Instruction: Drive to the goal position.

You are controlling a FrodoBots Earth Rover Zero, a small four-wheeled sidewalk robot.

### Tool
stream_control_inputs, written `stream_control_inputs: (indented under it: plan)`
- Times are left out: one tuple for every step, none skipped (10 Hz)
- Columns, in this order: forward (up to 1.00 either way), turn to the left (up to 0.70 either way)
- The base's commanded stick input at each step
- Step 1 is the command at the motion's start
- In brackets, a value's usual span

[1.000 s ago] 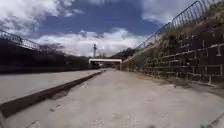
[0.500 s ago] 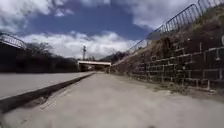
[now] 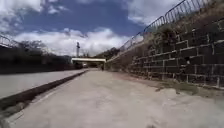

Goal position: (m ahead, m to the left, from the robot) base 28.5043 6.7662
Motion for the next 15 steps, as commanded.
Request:
stream_control_inputs:
  plan:
    - [1.0,0.0]
    - [1.0,0.0]
    - [1.0,0.0]
    - [1.0,0.0]
    - [1.0,0.09]
    - [1.0,0.19]
    - [1.0,0.25]
    - [1.0,0.15]
    - [1.0,0.05]
    - [1.0,0.0]
    - [1.0,0.0]
    - [1.0,0.0]
    - [1.0,0.0]
    - [1.0,0.0]
    - [1.0,0.0]
